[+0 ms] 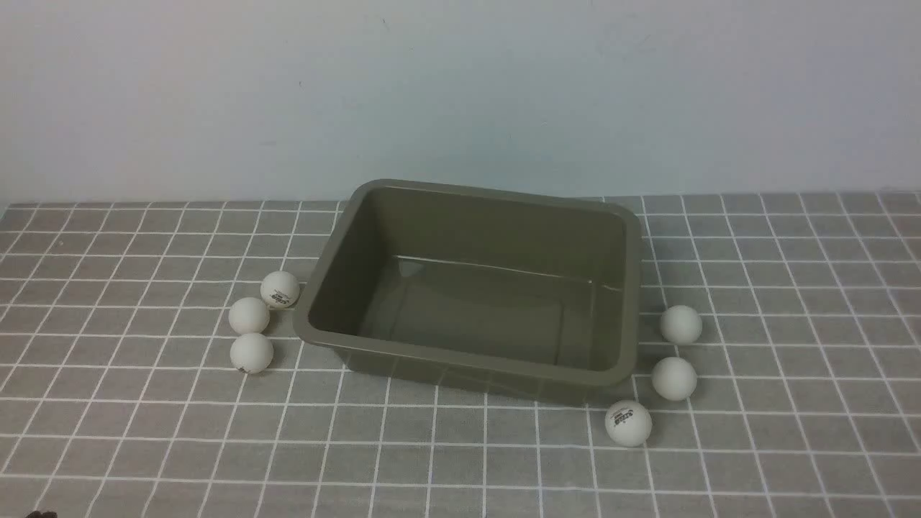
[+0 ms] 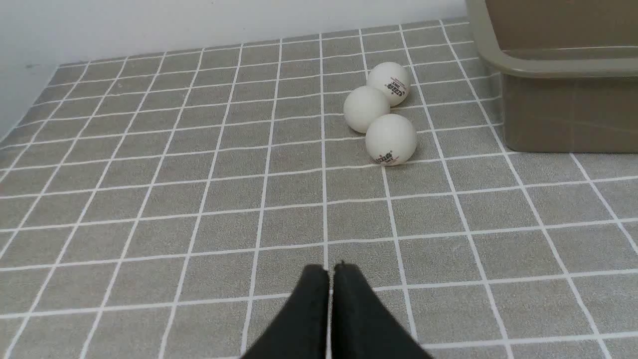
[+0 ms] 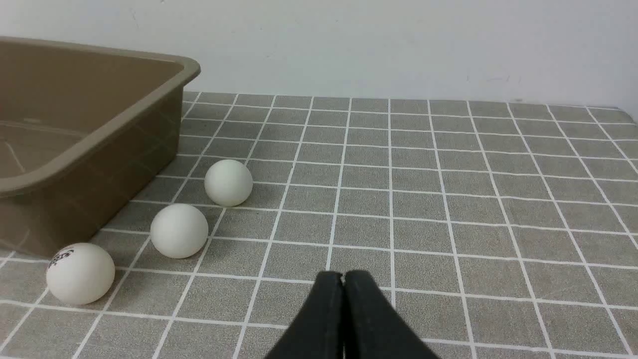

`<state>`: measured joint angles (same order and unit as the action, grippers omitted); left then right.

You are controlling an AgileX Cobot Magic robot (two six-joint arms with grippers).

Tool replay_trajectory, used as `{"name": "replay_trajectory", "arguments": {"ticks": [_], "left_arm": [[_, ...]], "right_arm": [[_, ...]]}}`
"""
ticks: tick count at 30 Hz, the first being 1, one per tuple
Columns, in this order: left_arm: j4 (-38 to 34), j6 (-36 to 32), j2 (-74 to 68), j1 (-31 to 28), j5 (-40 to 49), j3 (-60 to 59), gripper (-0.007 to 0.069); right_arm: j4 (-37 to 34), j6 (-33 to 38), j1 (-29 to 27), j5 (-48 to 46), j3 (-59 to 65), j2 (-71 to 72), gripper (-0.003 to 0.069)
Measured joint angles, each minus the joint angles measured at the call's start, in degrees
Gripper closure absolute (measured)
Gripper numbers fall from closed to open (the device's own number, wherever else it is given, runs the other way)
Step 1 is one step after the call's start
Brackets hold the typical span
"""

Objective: Put the table tennis balls into the box on the grey coffee tablecloth.
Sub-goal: 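Reach for and grasp a ping pong ball on the table beside the basket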

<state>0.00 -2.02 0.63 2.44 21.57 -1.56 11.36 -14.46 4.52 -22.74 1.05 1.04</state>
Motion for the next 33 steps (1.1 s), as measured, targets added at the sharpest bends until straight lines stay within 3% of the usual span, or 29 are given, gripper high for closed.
{"name": "replay_trajectory", "arguments": {"ticks": [33], "left_arm": [[-2.03, 1.27, 0.0, 0.0, -1.51, -0.04, 0.0629]], "right_arm": [[0.0, 0.0, 0.0, 0.0, 0.0, 0.0, 0.0673]]}}
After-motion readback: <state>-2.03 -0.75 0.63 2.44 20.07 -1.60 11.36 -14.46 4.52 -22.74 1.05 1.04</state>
